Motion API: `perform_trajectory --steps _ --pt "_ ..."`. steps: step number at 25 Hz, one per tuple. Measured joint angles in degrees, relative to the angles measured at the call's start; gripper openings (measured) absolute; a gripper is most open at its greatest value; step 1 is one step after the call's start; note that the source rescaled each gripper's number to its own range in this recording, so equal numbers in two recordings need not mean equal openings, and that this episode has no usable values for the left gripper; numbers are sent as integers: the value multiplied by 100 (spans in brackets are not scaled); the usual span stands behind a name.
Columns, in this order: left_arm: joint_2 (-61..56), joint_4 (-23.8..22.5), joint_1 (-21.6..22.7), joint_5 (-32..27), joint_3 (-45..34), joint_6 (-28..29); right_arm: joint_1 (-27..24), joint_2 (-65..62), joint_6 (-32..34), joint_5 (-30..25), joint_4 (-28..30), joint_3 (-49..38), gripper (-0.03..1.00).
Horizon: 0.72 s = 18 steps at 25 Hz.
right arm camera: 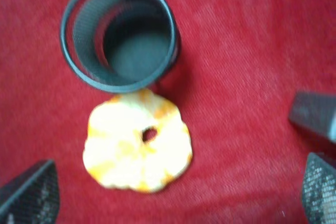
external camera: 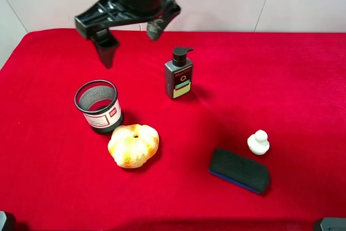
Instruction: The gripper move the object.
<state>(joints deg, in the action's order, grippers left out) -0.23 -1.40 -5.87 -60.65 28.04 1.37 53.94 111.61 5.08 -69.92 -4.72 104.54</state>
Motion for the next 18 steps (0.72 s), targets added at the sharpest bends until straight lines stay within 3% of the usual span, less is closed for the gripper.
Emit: perform_trajectory --steps 18 --pt "0 0 0 0 0 0 -466 -2166 24 5 401 -2142 100"
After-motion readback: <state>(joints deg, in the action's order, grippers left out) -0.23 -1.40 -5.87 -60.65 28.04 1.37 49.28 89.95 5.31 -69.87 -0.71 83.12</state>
